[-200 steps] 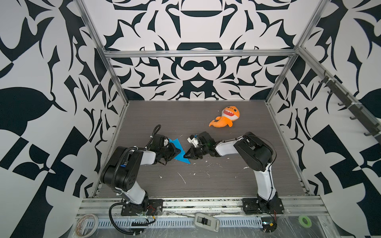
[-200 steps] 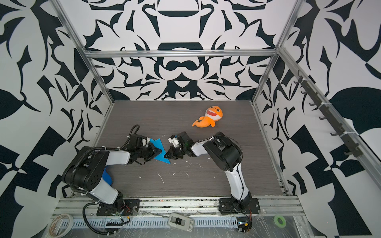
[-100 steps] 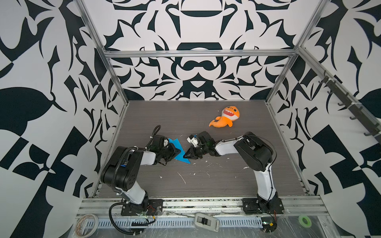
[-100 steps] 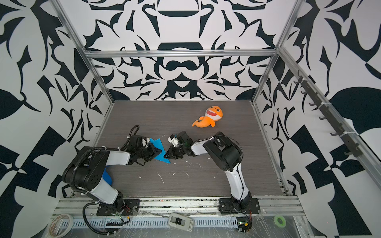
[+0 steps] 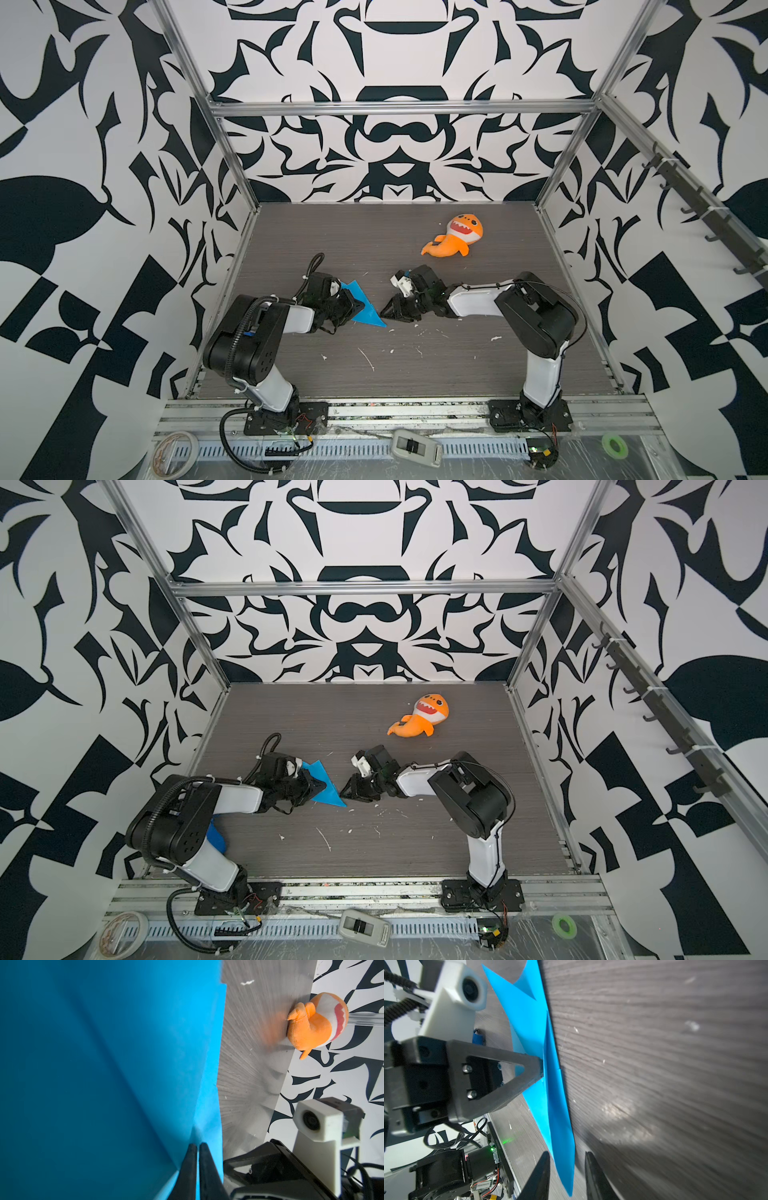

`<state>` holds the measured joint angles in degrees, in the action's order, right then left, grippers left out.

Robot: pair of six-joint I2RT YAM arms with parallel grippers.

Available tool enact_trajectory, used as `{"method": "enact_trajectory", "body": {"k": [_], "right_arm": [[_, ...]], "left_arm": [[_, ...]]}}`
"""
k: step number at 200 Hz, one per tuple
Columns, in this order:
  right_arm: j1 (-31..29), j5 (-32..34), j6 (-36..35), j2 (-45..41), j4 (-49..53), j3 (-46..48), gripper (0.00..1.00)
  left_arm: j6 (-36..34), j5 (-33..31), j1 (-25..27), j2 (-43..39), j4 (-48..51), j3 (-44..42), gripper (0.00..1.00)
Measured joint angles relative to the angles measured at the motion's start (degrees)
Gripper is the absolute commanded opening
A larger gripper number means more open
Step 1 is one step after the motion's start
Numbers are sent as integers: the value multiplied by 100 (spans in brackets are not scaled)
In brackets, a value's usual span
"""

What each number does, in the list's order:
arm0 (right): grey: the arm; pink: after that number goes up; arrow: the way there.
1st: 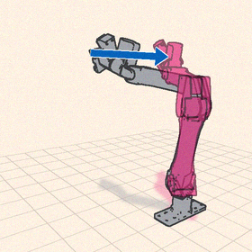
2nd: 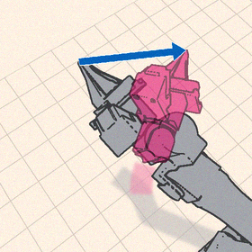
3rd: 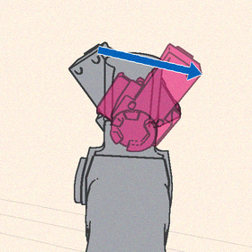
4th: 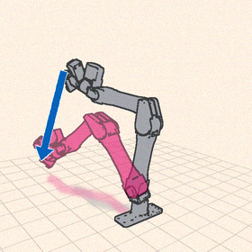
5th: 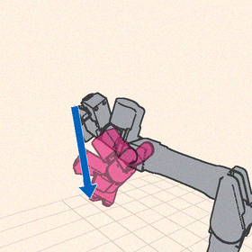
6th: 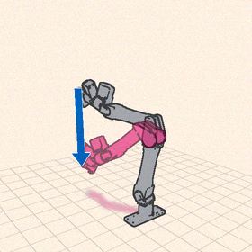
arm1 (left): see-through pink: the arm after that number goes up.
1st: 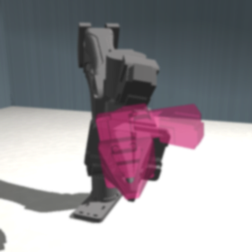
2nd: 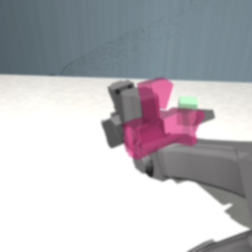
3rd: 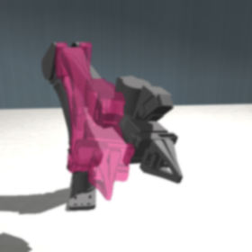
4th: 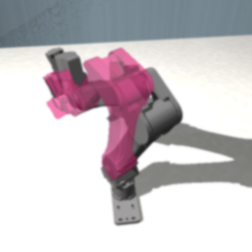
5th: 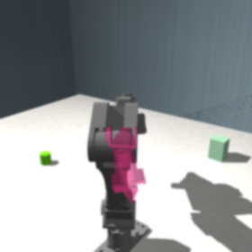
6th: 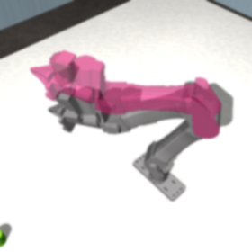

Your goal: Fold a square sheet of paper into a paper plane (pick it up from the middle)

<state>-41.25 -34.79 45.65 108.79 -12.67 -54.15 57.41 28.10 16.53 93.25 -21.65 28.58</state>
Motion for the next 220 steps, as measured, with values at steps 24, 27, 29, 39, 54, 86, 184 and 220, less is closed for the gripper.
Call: {"method": "enact_trajectory", "body": {"k": [24, 27, 29, 39, 54, 86, 184, 220], "right_arm": [[-22, 61, 15, -66, 87, -59, 27], [-33, 74, 9, -66, 114, -79, 26], [-37, 85, 15, -66, 131, -96, 26], [-92, 131, -28, -63, 245, -195, 23], [-184, 162, -63, -48, 369, -382, 17], [-315, 186, -81, 57, 393, -723, 13], [-334, 291, -96, 579, 970, -1047, 10], [-326, 295, -114, 579, 1069, -1049, 10]], "left_arm": [[0, 0, 0, 4, -11, 0, 10], [0, 0, 0, 4, -11, 0, 10], [2, 0, 0, 4, -11, 0, 10], [0, 0, 0, 4, -13, 0, 10], [4, -2, 0, 4, -24, -9, 10], [26, -2, 0, 4, -26, -11, 10], [153, -22, 0, 9, -17, -9, 9], [190, -33, 0, 9, -9, -11, 9]]}}
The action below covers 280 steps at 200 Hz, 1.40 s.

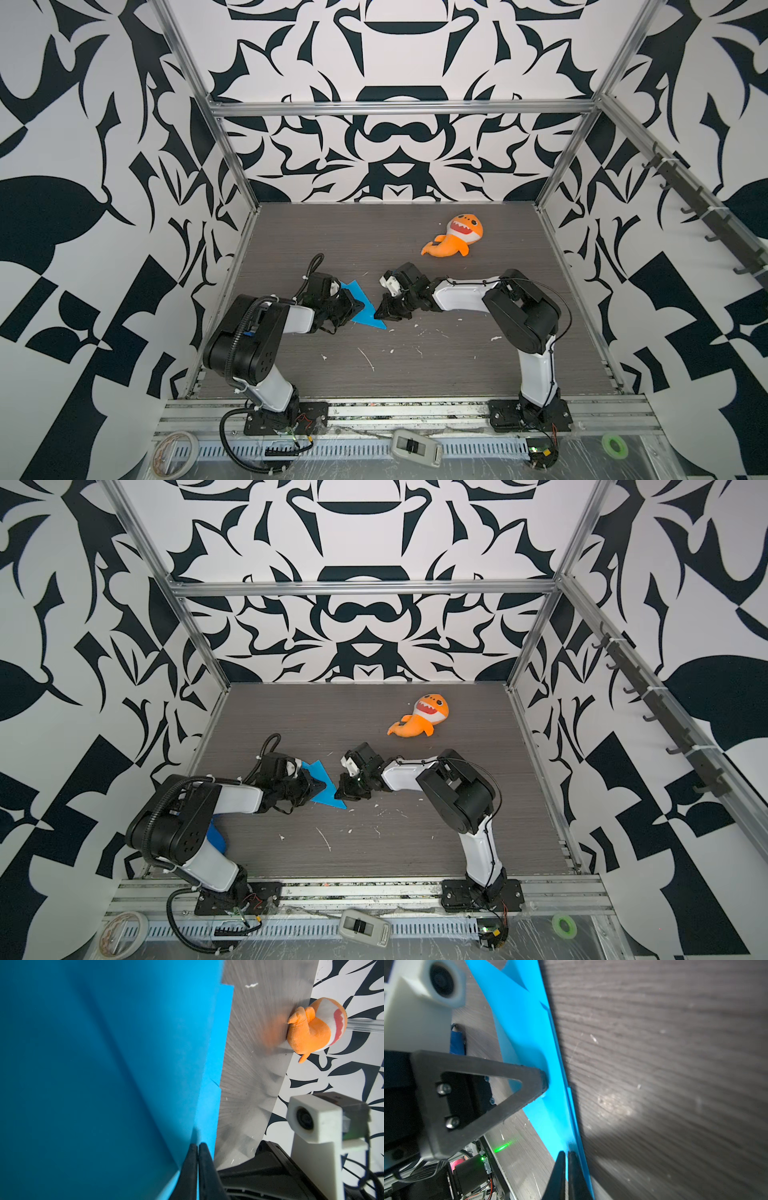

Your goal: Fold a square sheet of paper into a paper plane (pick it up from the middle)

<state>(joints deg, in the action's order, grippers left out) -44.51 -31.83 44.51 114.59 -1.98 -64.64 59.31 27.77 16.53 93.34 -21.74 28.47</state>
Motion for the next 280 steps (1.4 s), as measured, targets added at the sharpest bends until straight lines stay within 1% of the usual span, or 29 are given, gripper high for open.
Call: {"method": "enact_trajectory", "body": {"k": [120, 176, 211, 245, 280], "right_arm": [[57, -94, -90, -20, 37, 114, 10], [81, -94, -114, -415, 153, 592, 10], [81, -96, -101, -614, 116, 640, 10], [81, -101, -52, -579, -2, 291, 8], [76, -153, 57, -157, -195, -258, 5]], "left_arm": [[92, -33, 9, 0, 7, 2, 9], [138, -39, 11, 0, 4, 2, 8], [140, -39, 11, 0, -4, 0, 8], [142, -42, 13, 0, -9, 0, 8], [155, -50, 15, 2, -13, 0, 8]]}}
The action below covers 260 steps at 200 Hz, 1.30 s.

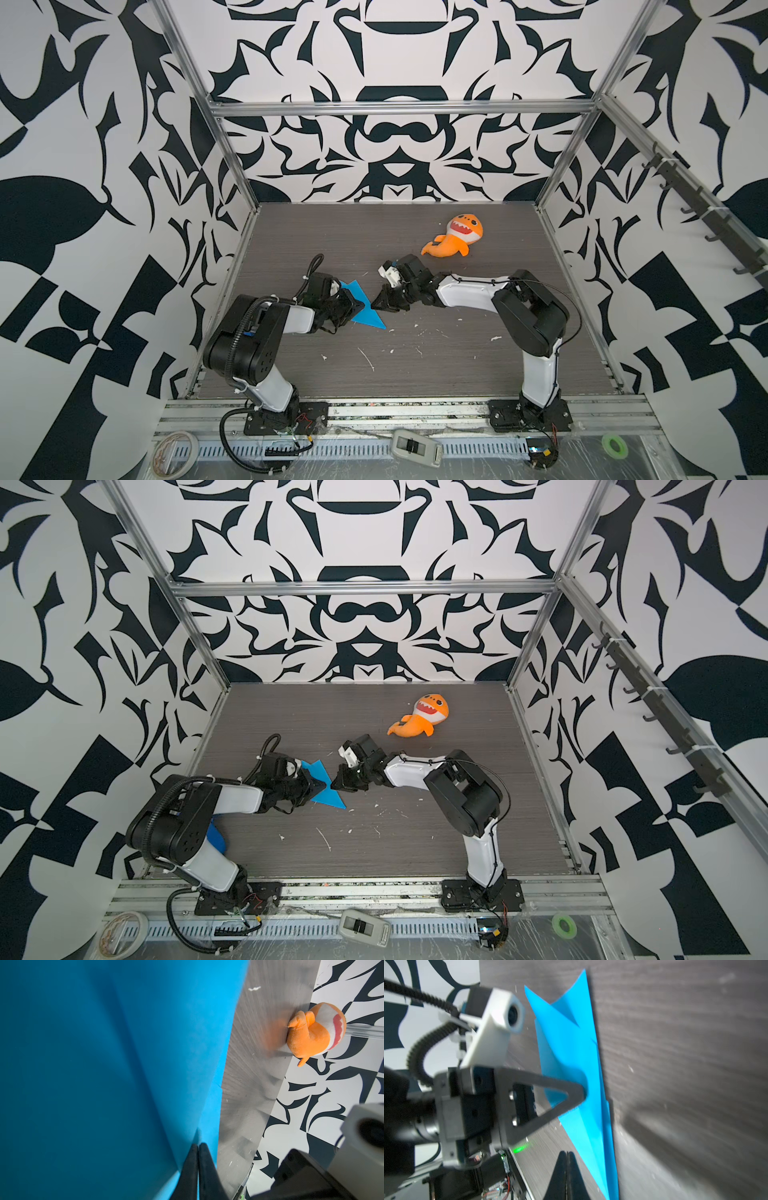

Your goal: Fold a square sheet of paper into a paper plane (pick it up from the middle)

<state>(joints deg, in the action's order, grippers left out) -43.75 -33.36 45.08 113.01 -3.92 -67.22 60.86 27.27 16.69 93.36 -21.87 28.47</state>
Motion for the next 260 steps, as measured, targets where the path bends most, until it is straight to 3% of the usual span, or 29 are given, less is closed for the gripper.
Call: {"method": "enact_trajectory", "body": {"k": [64, 260], "right_arm": [[-24, -68, 48, 409, 39, -98, 2], [-22, -354, 46, 391, -92, 278, 1]], "left_arm": [[24, -2, 0, 0, 2, 0, 8], [74, -24, 7, 0, 4, 0, 8]]}}
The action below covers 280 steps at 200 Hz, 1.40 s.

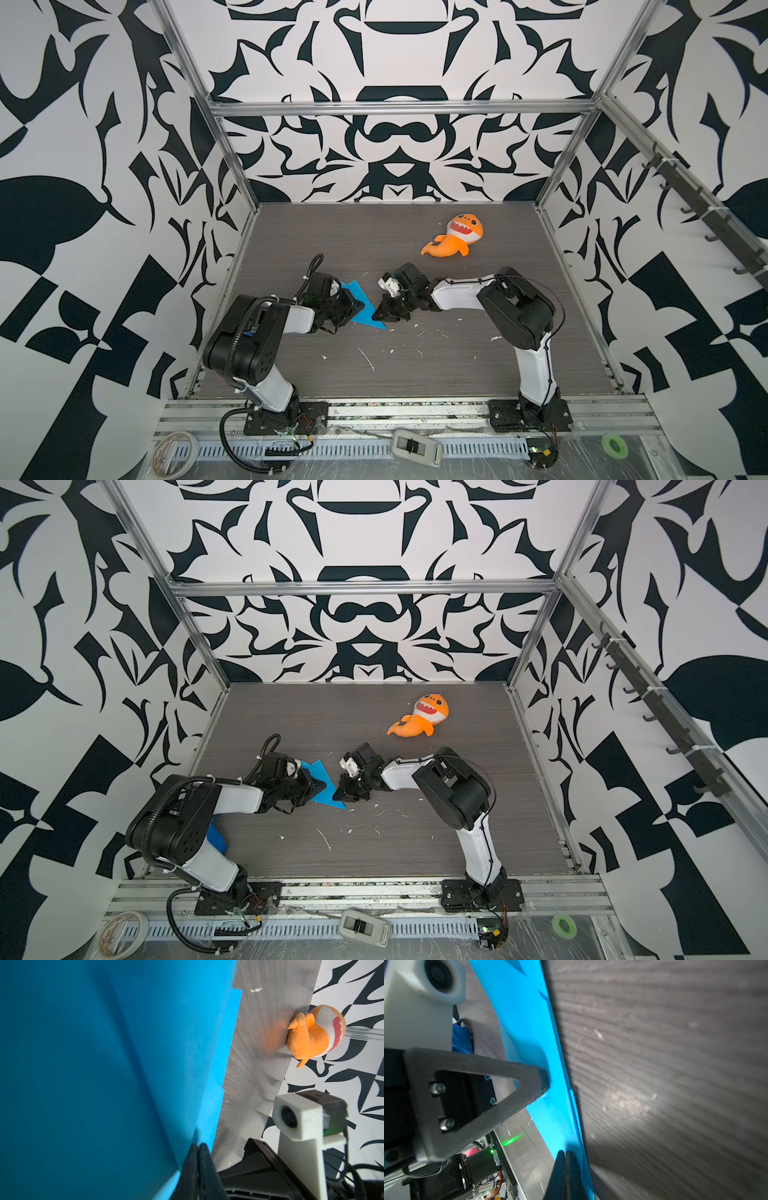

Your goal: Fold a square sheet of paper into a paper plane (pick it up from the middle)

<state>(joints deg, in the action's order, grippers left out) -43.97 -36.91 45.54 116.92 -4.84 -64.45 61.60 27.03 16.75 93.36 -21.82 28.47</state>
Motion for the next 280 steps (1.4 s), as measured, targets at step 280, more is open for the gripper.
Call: {"method": "enact_trajectory", "body": {"k": [280], "right_arm": [[103, 122, 234, -116, -452, 302, 1]], "left_arm": [[11, -7, 2, 4, -2, 2, 8]]}}
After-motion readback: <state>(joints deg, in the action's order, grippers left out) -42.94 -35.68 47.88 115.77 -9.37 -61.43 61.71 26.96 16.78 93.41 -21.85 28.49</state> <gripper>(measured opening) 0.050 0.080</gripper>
